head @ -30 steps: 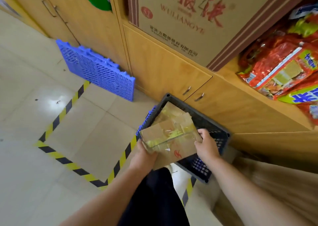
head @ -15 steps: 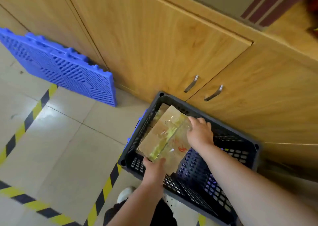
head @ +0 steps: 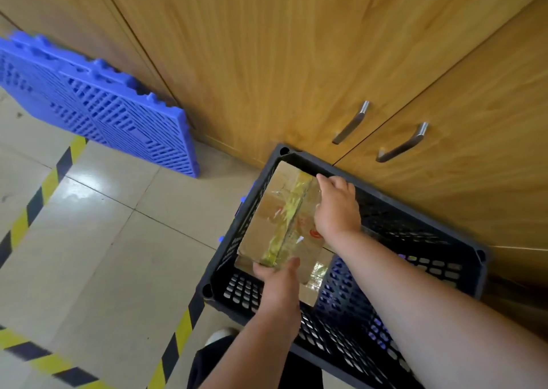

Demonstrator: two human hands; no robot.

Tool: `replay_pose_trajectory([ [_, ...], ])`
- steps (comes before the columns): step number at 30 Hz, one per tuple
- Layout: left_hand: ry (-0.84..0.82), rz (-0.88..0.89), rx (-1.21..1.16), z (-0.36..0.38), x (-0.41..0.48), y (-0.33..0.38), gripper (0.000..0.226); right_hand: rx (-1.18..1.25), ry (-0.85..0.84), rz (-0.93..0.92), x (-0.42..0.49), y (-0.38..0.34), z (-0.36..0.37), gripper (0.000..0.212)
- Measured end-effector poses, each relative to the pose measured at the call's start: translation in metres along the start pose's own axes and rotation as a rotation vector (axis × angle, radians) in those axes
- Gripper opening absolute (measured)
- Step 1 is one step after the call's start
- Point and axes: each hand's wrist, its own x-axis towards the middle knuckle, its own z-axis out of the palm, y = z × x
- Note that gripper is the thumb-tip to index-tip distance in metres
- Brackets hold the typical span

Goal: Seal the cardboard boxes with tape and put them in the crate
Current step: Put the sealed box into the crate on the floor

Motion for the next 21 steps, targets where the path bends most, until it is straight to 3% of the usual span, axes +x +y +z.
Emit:
replay_pose_trajectory([
  [5, -0.001, -0.008, 0.0, 0.001, -0.003, 0.005, 0.084, -0.029, 0.014, -0.009, -0.004, 0.003, -0.002, 0.065],
  [11, 0.102, -0.066, 0.16, -0.006, -0.018, 0.031, 0.059, -0.019, -0.103, -0.061, -0.022, 0.014, -0.023, 0.075],
  [16, 0.099, 0.11, 0.47, -0.023, -0.059, 0.067, 0.04, 0.142, -0.22, -0.028, -0.057, 0.011, -0.07, 0.067],
  [21, 0.056, 0.228, 0.578, -0.026, -0.13, 0.1, 0.012, 0.169, -0.307, 0.008, -0.102, 0.006, -0.143, 0.052],
])
